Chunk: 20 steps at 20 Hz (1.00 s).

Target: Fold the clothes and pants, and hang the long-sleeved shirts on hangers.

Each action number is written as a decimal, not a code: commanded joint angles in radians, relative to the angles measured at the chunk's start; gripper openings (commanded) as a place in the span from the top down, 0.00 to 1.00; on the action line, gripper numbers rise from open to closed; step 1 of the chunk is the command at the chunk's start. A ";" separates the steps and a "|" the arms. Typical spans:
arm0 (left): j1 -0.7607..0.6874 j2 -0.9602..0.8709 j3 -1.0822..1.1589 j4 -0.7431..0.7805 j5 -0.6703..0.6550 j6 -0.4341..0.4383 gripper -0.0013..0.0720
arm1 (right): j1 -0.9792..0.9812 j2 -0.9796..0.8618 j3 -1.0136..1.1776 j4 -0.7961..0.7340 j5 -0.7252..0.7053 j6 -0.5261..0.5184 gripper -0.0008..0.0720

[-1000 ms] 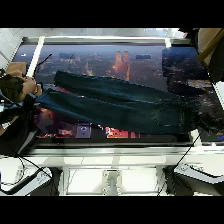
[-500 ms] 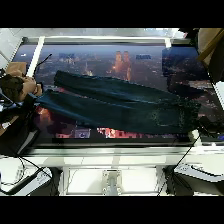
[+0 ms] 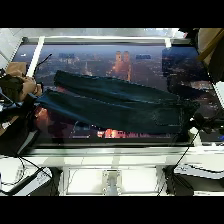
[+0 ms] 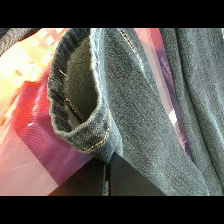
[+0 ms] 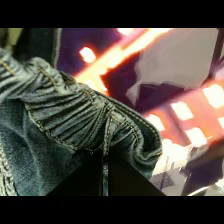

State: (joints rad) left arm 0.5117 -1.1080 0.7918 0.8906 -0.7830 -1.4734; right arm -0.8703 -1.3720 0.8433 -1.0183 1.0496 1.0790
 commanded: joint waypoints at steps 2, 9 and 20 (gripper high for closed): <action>0.001 0.045 0.037 0.039 -0.060 0.000 0.97 | -0.050 0.071 0.126 -0.058 0.167 0.000 0.93; 0.001 0.204 0.062 0.280 -0.338 -0.040 0.97 | -0.232 0.278 0.204 -0.226 0.316 -0.064 0.93; 0.001 0.202 -0.129 0.474 -0.266 -0.076 0.97 | -0.420 0.296 -0.091 -0.412 0.311 -0.032 0.93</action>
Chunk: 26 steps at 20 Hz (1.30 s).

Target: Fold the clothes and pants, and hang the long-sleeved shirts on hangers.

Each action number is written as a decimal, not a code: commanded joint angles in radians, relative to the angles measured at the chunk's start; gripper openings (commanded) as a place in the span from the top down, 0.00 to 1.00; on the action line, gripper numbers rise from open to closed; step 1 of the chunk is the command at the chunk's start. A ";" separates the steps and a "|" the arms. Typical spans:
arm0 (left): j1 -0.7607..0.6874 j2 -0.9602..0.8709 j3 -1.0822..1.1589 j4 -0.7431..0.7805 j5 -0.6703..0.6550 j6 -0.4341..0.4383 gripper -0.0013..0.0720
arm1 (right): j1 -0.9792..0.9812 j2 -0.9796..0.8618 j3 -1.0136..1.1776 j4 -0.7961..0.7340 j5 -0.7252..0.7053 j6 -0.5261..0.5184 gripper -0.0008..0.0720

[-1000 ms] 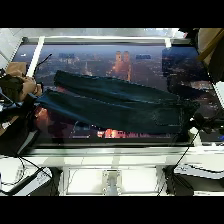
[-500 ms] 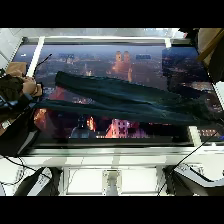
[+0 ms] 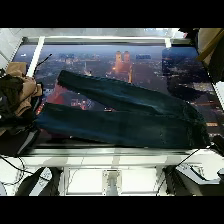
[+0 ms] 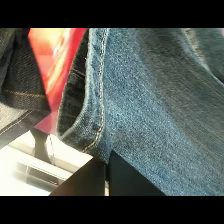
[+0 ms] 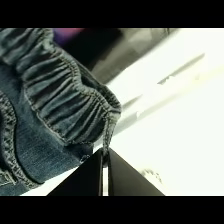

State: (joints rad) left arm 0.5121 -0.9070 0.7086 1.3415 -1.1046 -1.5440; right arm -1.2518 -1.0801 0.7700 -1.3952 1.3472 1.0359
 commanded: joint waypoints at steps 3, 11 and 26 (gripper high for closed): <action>-0.001 0.002 -0.001 -0.073 0.119 0.005 0.63 | -0.038 0.008 0.050 0.058 0.029 0.046 0.43; -0.206 -0.246 0.365 -0.359 0.322 0.118 0.24 | 0.129 0.009 0.320 0.718 -0.064 -0.013 0.39; -0.292 -0.874 0.645 -0.439 0.494 -0.072 0.42 | 0.510 -0.007 0.320 0.542 -0.170 -0.008 0.39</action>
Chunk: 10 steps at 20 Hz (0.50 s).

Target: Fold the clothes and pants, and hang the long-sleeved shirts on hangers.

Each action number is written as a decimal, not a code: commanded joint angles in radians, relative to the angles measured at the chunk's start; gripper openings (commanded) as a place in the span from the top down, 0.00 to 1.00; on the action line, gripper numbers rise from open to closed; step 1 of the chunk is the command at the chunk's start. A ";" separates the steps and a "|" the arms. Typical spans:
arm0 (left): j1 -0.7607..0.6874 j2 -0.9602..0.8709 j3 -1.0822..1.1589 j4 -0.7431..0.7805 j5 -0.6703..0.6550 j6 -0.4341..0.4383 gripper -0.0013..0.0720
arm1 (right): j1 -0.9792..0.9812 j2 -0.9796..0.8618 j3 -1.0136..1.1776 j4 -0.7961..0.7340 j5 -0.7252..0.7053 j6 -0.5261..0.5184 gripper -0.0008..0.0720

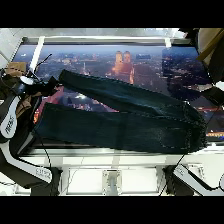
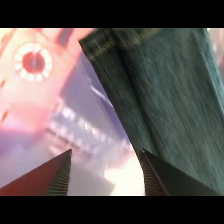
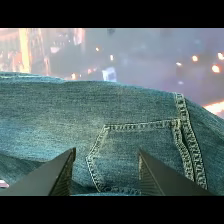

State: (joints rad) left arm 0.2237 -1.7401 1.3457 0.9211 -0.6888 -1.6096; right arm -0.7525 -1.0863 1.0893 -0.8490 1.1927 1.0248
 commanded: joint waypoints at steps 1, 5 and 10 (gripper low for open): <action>-0.005 -0.050 0.009 -0.019 0.097 -0.006 0.49 | 0.011 -0.001 0.001 -0.004 -0.016 0.003 0.39; -0.028 -0.083 0.010 -0.044 0.182 0.020 0.49 | 0.011 -0.001 0.001 -0.004 -0.016 0.003 0.39; -0.040 -0.122 0.014 -0.044 0.237 0.020 0.49 | 0.011 -0.001 0.001 -0.004 -0.016 0.003 0.39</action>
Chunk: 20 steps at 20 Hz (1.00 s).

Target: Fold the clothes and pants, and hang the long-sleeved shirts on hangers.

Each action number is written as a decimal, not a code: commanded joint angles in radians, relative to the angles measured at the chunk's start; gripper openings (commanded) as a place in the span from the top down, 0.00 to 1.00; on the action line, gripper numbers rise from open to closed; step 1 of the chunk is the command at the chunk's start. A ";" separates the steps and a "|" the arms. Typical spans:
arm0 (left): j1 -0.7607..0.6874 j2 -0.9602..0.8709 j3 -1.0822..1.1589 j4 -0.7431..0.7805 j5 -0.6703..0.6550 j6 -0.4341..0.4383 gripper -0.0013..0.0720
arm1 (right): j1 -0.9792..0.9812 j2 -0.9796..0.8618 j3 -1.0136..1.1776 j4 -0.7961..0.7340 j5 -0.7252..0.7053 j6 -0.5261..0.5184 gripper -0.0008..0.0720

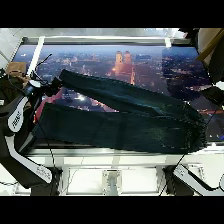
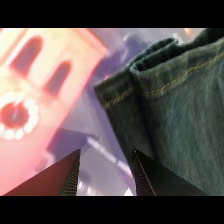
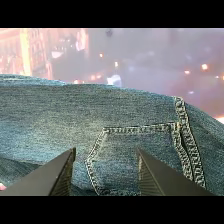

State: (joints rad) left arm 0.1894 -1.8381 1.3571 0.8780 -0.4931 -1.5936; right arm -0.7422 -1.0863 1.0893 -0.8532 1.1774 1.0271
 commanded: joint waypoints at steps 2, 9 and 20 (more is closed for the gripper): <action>-0.006 -0.047 0.031 -0.001 0.040 0.004 0.49 | 0.001 -0.001 0.001 0.000 -0.001 0.000 0.39; -0.027 -0.100 0.108 0.004 0.018 0.011 0.96 | 0.001 -0.001 0.001 0.000 -0.001 0.000 0.39; 0.042 0.217 0.109 0.538 -0.484 0.024 0.97 | 0.000 0.002 0.038 -0.163 0.042 0.003 0.39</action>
State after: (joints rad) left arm 0.2138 -1.7184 1.4651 1.1709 -0.7620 -1.5669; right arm -0.7422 -1.0851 1.1114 -0.9539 1.1904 1.0279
